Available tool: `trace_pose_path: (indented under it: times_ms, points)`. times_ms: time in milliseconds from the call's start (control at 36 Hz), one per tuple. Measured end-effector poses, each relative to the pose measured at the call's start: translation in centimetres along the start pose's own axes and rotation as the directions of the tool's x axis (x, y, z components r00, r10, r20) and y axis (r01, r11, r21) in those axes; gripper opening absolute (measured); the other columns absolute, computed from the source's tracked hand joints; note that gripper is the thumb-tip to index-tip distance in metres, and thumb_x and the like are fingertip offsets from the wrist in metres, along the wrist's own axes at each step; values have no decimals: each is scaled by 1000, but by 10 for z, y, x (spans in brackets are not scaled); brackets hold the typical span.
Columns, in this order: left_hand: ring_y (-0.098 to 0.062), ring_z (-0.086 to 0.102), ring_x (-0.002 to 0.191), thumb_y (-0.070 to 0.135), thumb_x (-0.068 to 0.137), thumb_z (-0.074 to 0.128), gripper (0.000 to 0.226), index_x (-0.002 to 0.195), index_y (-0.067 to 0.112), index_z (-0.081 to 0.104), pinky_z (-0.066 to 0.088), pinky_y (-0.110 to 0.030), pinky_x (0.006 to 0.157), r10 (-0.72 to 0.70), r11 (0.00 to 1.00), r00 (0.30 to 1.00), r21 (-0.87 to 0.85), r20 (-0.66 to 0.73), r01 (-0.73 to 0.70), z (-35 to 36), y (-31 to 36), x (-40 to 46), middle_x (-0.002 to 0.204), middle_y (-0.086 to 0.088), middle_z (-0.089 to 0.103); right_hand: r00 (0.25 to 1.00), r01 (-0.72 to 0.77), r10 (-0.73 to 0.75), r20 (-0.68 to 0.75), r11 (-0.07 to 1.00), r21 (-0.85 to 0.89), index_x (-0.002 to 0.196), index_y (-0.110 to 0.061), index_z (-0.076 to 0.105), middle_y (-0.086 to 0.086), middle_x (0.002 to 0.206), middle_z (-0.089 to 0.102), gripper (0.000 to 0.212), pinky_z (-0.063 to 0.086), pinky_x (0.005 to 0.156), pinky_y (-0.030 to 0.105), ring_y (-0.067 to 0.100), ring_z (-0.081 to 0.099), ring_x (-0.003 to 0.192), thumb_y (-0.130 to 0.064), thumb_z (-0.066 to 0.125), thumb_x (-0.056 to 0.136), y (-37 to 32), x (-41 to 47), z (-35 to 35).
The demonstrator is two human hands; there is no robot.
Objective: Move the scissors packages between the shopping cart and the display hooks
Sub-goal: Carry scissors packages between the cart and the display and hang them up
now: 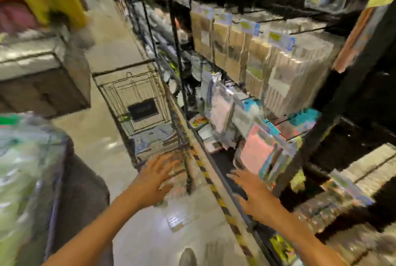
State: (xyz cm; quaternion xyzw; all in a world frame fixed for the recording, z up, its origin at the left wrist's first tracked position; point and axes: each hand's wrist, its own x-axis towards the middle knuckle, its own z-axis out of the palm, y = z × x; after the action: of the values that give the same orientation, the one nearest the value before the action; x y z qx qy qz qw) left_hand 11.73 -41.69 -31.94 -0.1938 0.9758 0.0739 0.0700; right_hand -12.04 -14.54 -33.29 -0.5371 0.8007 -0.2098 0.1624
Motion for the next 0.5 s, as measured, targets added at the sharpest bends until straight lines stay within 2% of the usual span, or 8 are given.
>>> trace_pose_path:
  times_ms: [83, 194, 222, 278, 333, 417, 500]
  points:
    - [-40, 33, 148, 73, 98, 11, 82, 155, 23, 41, 33, -56, 117, -112, 993, 992, -39, -50, 110, 12, -39, -31, 160, -10, 38, 994, 29, -25, 111, 999, -32, 154, -29, 36, -11, 159, 29, 58, 20, 120, 24, 13, 25, 148, -38, 57, 101, -18, 29, 18]
    - [-42, 31, 148, 76, 96, 10, 86, 156, 22, 38, 31, -55, 119, -226, 969, 974, -104, -2, 224, 36, -87, -51, 163, -10, 33, 981, 41, -39, 191, 999, -6, 153, -29, 37, -12, 158, 30, 58, 17, 115, 18, 11, 24, 149, -37, 58, 100, -37, 71, 38]
    - [-41, 28, 150, 77, 95, 10, 87, 157, 23, 36, 28, -53, 121, -250, 961, 968, -116, 13, 250, 39, -97, -51, 164, -9, 30, 978, 53, -51, 203, 999, -1, 153, -30, 37, -13, 157, 31, 58, 16, 114, 16, 10, 24, 149, -37, 58, 100, -40, 83, 44]
    - [-33, 13, 156, 79, 89, 10, 89, 161, 28, 25, 10, -43, 124, -312, 938, 950, -151, 22, 312, 44, -117, -48, 169, -2, 16, 970, 91, -83, 229, 996, -24, 153, -31, 37, -15, 156, 31, 57, 14, 113, 12, 7, 24, 148, -39, 57, 100, -46, 108, 54]
    - [-27, 2, 158, 76, 83, 6, 91, 162, 31, 16, -3, -36, 121, -360, 918, 932, -170, 30, 360, 46, -138, -39, 171, 2, 6, 965, 105, -88, 248, 993, -58, 152, -30, 39, -14, 155, 33, 56, 14, 113, 12, 7, 27, 146, -39, 57, 100, -55, 137, 61]
    - [-26, -2, 158, 76, 87, 9, 88, 163, 31, 10, -2, -37, 124, -382, 905, 921, -174, 75, 389, 45, -174, -21, 171, 2, 2, 961, 82, -58, 269, 994, -76, 152, -29, 40, -10, 154, 39, 57, 21, 117, 18, 10, 32, 144, -36, 60, 99, -70, 179, 70]
    - [-27, 0, 158, 76, 79, 2, 96, 162, 30, 13, 4, -41, 126, -398, 885, 914, -228, 85, 406, 42, -208, -1, 171, 1, 4, 959, 72, -45, 278, 994, -84, 150, -29, 42, -8, 152, 42, 58, 19, 115, 17, 12, 34, 144, -32, 64, 97, -83, 224, 77]
